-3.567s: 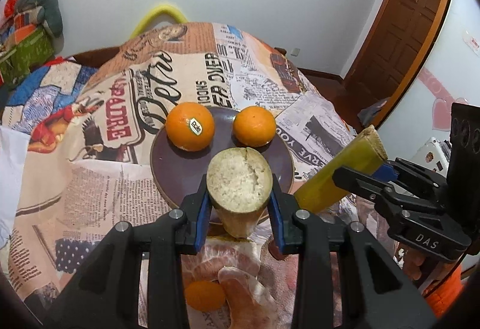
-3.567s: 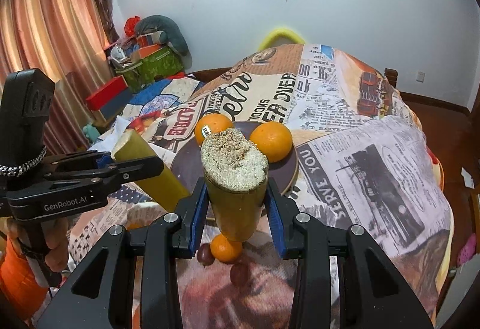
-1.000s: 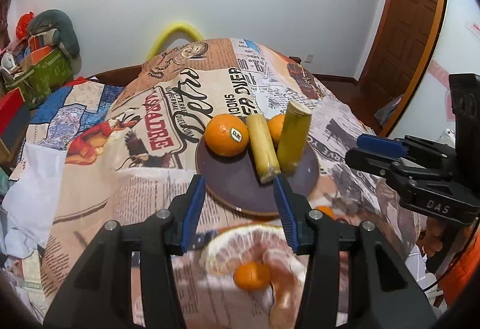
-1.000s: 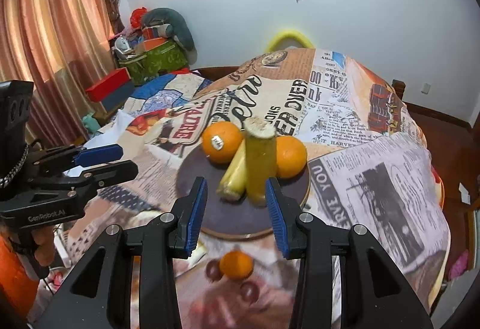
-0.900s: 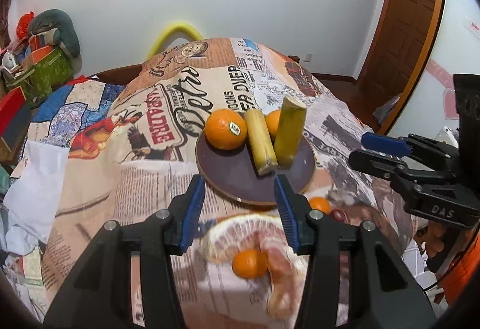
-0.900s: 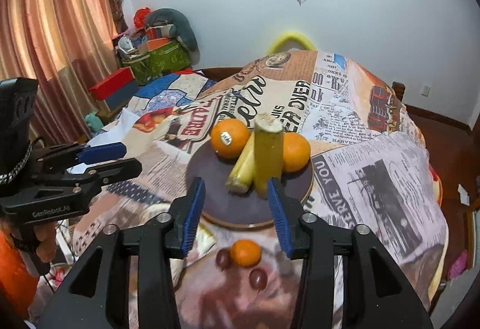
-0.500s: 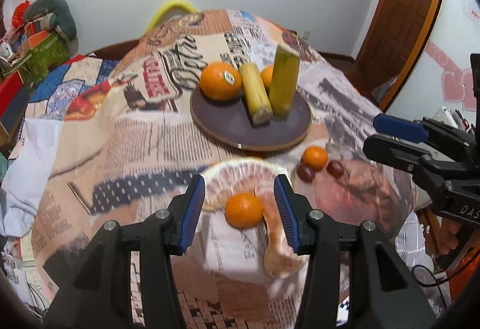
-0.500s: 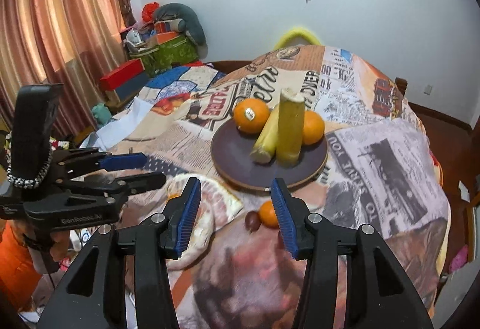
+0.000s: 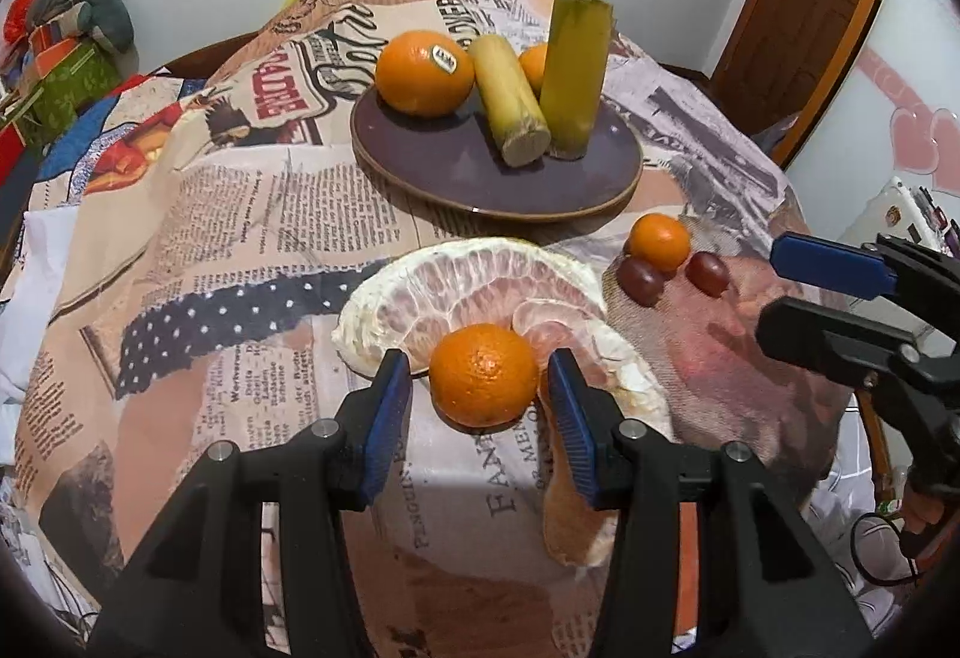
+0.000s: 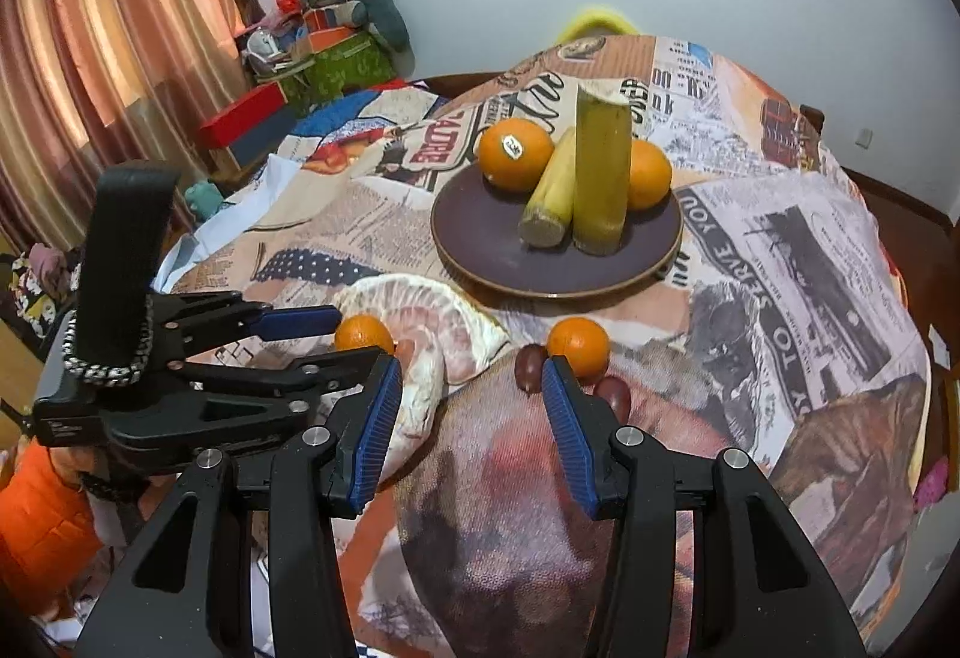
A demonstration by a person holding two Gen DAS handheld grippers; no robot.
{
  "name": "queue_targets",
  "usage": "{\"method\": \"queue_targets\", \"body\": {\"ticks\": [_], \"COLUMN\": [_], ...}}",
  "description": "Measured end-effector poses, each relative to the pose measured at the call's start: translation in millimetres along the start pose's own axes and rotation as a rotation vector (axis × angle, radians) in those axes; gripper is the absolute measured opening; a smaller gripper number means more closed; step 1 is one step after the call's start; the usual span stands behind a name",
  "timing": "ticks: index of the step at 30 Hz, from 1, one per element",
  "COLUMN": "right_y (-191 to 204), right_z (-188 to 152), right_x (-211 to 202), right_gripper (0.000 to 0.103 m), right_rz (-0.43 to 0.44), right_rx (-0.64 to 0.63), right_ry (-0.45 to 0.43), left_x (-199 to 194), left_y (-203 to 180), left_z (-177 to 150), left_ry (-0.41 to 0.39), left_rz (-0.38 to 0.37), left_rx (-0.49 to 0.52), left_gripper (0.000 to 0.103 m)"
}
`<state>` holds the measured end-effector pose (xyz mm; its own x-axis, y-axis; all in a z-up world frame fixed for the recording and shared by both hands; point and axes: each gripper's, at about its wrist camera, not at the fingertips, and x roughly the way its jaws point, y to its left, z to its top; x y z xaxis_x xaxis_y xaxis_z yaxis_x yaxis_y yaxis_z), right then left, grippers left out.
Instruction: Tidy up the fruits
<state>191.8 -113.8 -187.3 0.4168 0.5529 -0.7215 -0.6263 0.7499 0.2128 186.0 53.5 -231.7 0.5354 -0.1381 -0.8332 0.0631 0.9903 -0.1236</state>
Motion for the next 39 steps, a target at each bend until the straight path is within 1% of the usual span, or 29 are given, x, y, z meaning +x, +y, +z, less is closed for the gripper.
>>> {"method": "queue_targets", "body": {"ticks": [2, 3, 4, 5, 9, 12, 17, 20, 24, 27, 28, 30, 32, 33, 35, 37, 39], "right_y": [1, 1, 2, 2, 6, 10, 22, 29, 32, 34, 36, 38, 39, 39, 37, 33, 35], "right_z": [-2, -3, -3, -3, -5, -6, -8, -10, -13, -13, -12, -13, -13, -13, -12, -10, -8], "right_x": [3, 4, 6, 7, 11, 17, 34, 44, 56, 61, 63, 65, 65, 65, 62, 56, 52], "right_gripper": [0.045, 0.045, 0.045, 0.045, 0.045, 0.045, 0.045, 0.045, 0.045, 0.049, 0.051, 0.051, 0.046, 0.046, 0.033, 0.026, 0.023], "right_rz": [-0.004, -0.004, -0.002, 0.0, 0.01, 0.024, 0.034, 0.029, 0.042, 0.052, 0.053, 0.051, 0.043, 0.042, 0.055, 0.089, 0.103], "right_rx": [-0.003, -0.004, -0.004, -0.002, 0.002, -0.003, -0.031, -0.057, -0.048, -0.055, -0.061, -0.064, -0.072, -0.069, -0.05, -0.026, -0.024], "right_ry": [0.011, 0.016, 0.02, 0.023, 0.035, 0.049, 0.092, 0.116, 0.142, 0.155, 0.159, 0.164, 0.16, 0.157, 0.148, 0.136, 0.117], "left_x": [1, 1, 0, -1, -10, -25, -48, -56, -62, -64, -65, -66, -67, -67, -67, -68, -69], "left_y": [3, 3, 5, 6, 11, 22, 36, 42, 44, 45, 45, 44, 43, 43, 43, 43, 42], "left_z": [0, 0, 0, 0, -3, -6, -14, -20, -27, -29, -30, -31, -31, -31, -31, -31, -31], "left_ry": [-0.005, -0.009, -0.011, -0.011, -0.03, -0.058, -0.098, -0.107, -0.121, -0.125, -0.127, -0.13, -0.131, -0.131, -0.132, -0.133, -0.136], "left_rz": [-0.014, -0.012, -0.028, -0.033, -0.004, 0.005, 0.043, 0.049, 0.062, 0.063, 0.062, 0.061, 0.062, 0.062, 0.064, 0.065, 0.067], "left_rx": [-0.009, -0.011, -0.014, -0.018, -0.024, -0.043, -0.055, -0.063, -0.067, -0.071, -0.073, -0.075, -0.078, -0.078, -0.079, -0.082, -0.083], "left_gripper": [0.044, 0.04, 0.037, 0.037, 0.036, 0.036, 0.036, 0.036, 0.036, 0.036, 0.036, 0.036, 0.036, 0.036, 0.036, 0.036, 0.036]}}
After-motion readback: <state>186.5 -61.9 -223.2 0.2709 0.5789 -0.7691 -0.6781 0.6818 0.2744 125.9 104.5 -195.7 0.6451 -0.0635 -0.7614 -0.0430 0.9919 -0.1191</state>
